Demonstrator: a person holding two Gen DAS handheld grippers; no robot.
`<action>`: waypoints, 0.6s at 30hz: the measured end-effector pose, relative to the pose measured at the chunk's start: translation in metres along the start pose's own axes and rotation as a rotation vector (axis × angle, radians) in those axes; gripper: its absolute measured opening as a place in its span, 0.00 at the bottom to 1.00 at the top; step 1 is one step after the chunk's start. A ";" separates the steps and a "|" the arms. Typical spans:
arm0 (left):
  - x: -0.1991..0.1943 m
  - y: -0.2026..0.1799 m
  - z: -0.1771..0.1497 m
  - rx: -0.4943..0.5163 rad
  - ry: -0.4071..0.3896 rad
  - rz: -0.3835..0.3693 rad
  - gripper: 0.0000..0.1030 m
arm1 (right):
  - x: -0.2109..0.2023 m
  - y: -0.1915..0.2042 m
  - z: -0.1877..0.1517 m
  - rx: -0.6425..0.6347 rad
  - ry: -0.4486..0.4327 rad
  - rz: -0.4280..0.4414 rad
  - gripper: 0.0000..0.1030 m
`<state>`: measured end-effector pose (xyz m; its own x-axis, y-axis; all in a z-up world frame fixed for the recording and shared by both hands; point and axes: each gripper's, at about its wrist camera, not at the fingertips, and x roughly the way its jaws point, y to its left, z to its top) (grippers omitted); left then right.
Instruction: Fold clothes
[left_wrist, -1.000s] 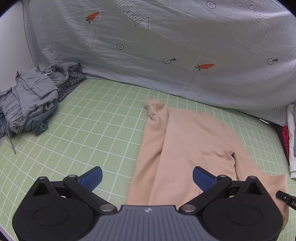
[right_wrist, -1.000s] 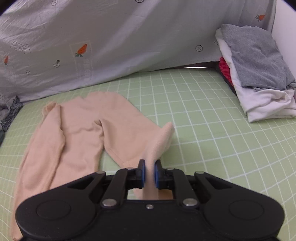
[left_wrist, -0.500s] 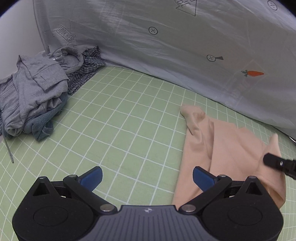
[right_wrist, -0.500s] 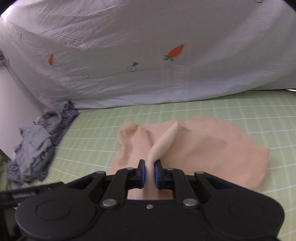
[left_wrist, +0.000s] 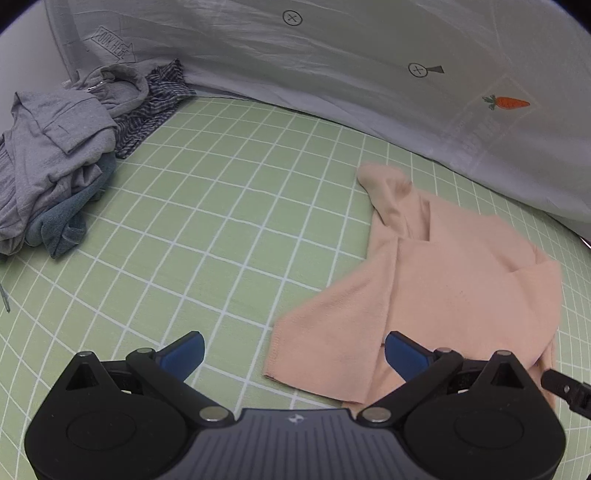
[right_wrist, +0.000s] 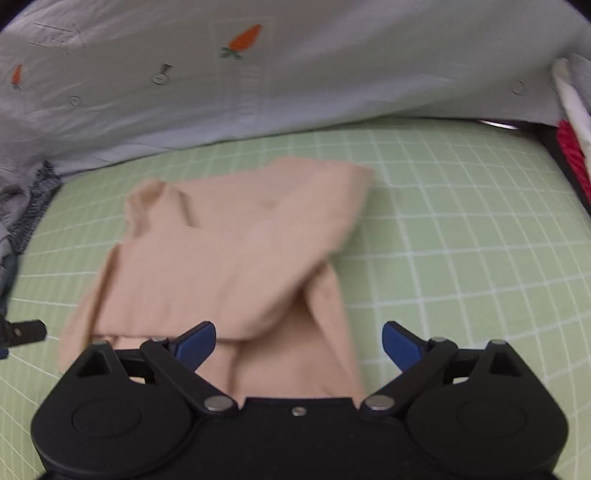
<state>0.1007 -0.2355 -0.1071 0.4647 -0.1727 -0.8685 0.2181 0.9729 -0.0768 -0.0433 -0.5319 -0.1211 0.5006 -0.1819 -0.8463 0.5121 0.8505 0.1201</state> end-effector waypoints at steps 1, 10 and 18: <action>0.003 -0.004 0.000 0.015 0.006 0.002 0.99 | -0.002 -0.013 -0.005 0.029 0.017 -0.021 0.95; 0.035 -0.041 0.000 0.191 0.080 0.011 0.68 | 0.003 -0.069 -0.011 0.154 0.079 -0.114 0.95; 0.041 -0.026 0.001 0.093 0.123 0.009 0.03 | 0.010 -0.058 -0.001 0.102 0.074 -0.101 0.95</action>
<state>0.1151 -0.2681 -0.1400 0.3593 -0.1388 -0.9229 0.2956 0.9549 -0.0285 -0.0681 -0.5825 -0.1372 0.3923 -0.2243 -0.8921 0.6274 0.7744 0.0811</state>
